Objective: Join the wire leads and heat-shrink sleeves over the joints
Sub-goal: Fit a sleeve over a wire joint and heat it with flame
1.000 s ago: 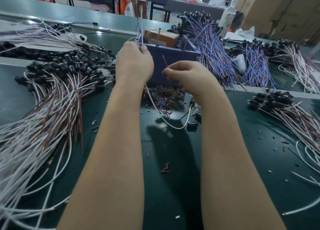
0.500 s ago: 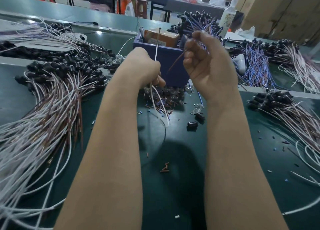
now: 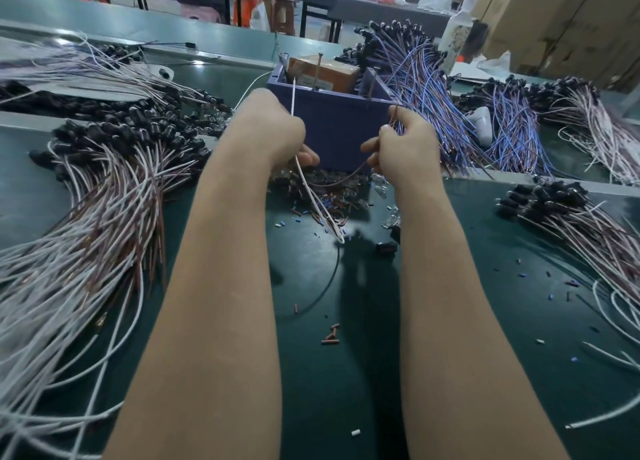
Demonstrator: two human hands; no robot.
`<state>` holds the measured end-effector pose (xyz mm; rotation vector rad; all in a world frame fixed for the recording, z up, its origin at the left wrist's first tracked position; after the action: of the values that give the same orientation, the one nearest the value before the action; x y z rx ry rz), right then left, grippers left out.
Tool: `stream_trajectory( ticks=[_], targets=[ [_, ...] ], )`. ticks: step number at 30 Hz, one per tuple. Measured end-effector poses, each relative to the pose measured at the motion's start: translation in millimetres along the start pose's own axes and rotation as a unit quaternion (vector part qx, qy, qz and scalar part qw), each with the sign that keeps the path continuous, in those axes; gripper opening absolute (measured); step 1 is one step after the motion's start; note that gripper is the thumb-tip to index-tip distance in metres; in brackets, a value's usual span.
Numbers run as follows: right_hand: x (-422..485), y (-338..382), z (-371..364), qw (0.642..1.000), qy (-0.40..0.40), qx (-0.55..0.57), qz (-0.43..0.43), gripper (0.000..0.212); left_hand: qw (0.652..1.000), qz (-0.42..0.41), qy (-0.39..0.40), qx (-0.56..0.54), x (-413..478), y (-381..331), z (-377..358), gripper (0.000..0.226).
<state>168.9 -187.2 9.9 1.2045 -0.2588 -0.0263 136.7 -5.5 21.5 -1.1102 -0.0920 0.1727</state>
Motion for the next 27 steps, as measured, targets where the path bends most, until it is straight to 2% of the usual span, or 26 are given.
stream_trajectory(
  ticks=[2, 5, 8, 13, 20, 27],
  targets=[
    [-0.3, 3.5, -0.2, 1.0, -0.006, 0.007, 0.01, 0.032, 1.0, -0.004, -0.006, -0.008, -0.7, -3.6, 5.5, 0.019],
    [-2.2, 6.7, 2.2, 0.999, -0.03, 0.026, 0.029, 0.014, 1.0, -0.011, -0.005, -0.002, -2.9, -6.2, 5.5, 0.019],
    [-3.9, 9.0, 6.0, 0.997, -0.054, 0.009, 0.048, 0.01, 1.0, -0.019, 0.0, -0.006, -4.7, -7.1, -2.4, 0.021],
    [-5.9, 8.6, 5.8, 0.997, -0.059, -0.031, 0.047, 0.013, 0.999, -0.043, -0.005, -0.008, -1.9, -9.9, -12.5, 0.012],
    [-9.6, 11.4, 9.9, 0.994, -0.092, -0.032, 0.051, 0.017, 0.998, -0.055, -0.009, -0.013, 1.5, -7.2, -17.7, 0.013],
    [-8.6, 13.8, 3.4, 0.994, -0.076, -0.05, 0.053, 0.033, 0.998, -0.056, -0.007, -0.022, 2.0, -6.0, -18.9, 0.014]
  ],
)
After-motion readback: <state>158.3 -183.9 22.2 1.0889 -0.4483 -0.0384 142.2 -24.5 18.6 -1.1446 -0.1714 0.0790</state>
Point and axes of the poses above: each hand's wrist, its own x-axis towards the middle knuckle, its own z-axis out of the back of the hand, y = z × x, the point moved 8 cm from there along x, towards the middle knuckle, and after that the axes turned 2 degrees about y, right-handed, at the moved point
